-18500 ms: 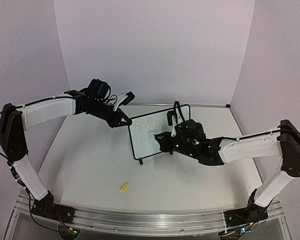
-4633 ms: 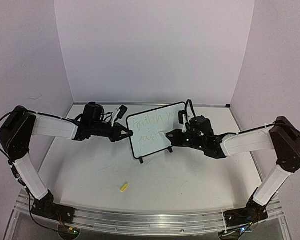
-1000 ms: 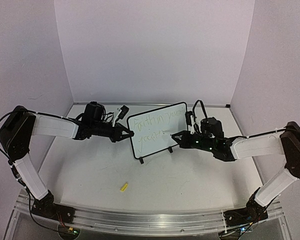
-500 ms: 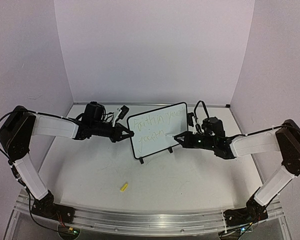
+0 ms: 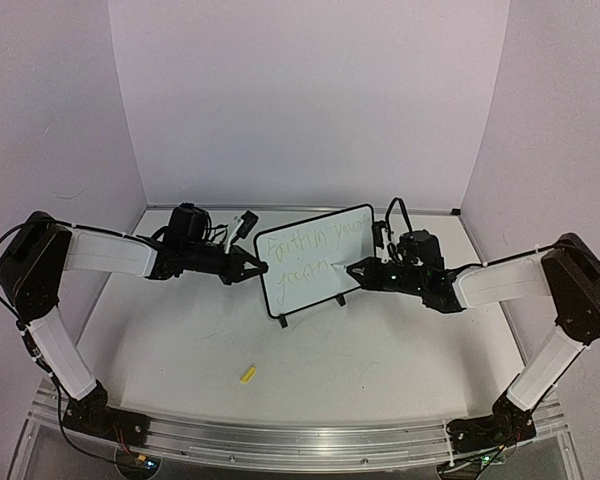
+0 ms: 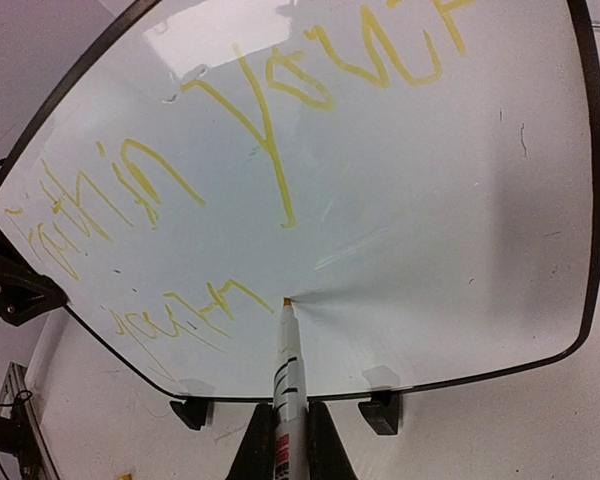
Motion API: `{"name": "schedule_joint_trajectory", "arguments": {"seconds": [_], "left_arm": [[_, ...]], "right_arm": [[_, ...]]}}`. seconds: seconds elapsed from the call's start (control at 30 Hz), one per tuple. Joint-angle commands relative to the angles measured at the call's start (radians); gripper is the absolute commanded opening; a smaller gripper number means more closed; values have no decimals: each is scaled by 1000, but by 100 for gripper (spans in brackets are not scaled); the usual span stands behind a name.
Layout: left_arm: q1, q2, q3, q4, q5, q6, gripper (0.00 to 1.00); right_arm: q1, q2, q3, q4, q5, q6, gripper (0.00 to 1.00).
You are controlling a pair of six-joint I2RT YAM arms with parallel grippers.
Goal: Write a sentence on the whiteboard
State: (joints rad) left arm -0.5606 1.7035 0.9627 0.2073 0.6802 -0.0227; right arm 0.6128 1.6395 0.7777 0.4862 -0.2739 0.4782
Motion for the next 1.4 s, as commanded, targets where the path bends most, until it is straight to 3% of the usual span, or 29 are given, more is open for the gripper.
{"name": "schedule_joint_trajectory", "arguments": {"seconds": [0.0,0.4,1.37], "left_arm": [[-10,3,40,-32,17,7,0],[-12,9,40,-31,21,7,0],[-12,10,42,-31,22,7,0]], "right_arm": [[-3,19,43,28,32,6,0],[-9,-23,23,34,126,30,0],[-9,2,45,74,35,40,0]]}}
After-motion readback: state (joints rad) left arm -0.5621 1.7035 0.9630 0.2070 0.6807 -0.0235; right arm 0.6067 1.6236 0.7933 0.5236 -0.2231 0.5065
